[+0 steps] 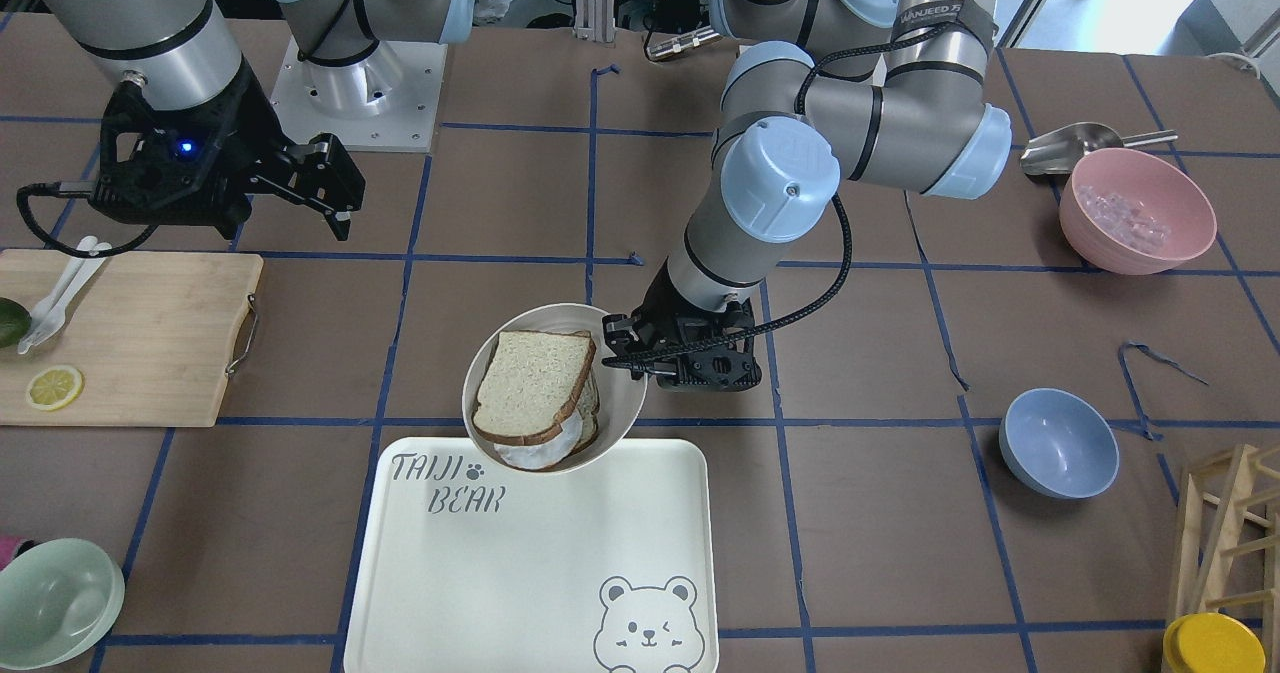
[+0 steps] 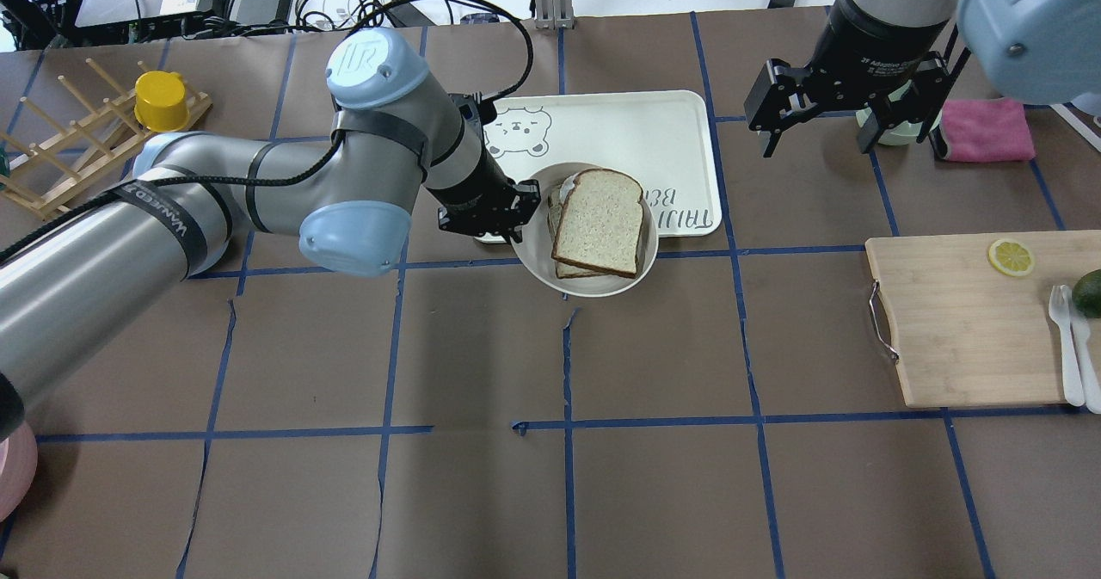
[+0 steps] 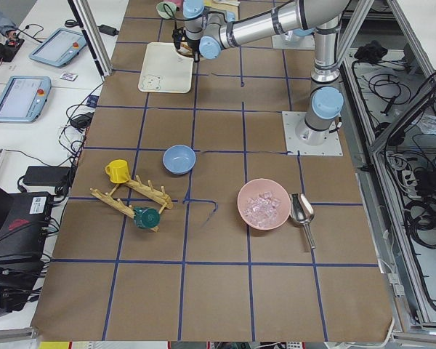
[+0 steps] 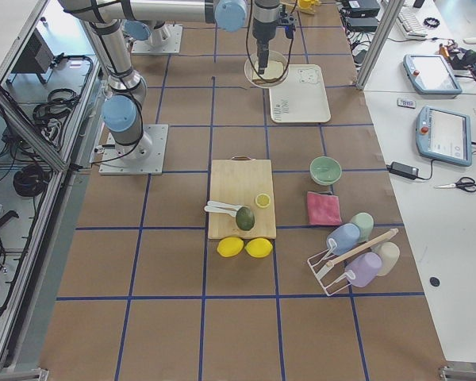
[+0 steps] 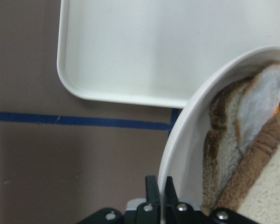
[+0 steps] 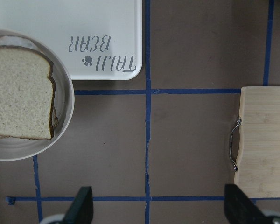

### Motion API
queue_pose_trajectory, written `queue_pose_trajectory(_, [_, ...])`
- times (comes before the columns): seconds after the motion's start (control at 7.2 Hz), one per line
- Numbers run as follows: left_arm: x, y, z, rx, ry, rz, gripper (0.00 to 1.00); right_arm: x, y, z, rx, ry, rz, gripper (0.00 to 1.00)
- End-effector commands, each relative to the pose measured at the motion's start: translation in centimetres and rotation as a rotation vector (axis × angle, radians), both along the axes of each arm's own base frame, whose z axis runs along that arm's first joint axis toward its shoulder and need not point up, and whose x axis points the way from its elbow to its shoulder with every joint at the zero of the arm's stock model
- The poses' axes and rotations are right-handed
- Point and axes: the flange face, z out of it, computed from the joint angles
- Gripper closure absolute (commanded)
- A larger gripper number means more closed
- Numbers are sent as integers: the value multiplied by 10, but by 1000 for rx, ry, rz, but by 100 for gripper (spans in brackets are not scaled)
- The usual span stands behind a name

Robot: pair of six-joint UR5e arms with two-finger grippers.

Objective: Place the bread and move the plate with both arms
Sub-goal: 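Slide the plate with the left gripper onto the bear-printed tray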

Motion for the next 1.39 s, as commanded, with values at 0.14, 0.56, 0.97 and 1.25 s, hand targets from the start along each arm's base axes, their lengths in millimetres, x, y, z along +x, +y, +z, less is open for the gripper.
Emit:
queue_pose_trajectory(0.14, [-4,-85,-3,-42,13,12,100,0,1,0,1,3,1,0])
queue_pose_trajectory(0.56, [0,-139,-61,-22,71,17,100,0,1,-5,5,-1,1,0])
queue_pose_trajectory(0.97, [-4,-158,-89,-7,86,28,100,0,2,-7,11,-1,1,0])
queue_pose_trajectory(1.25, [-3,-156,-105,10,81,26,100,0,2,-6,10,-4,0,0])
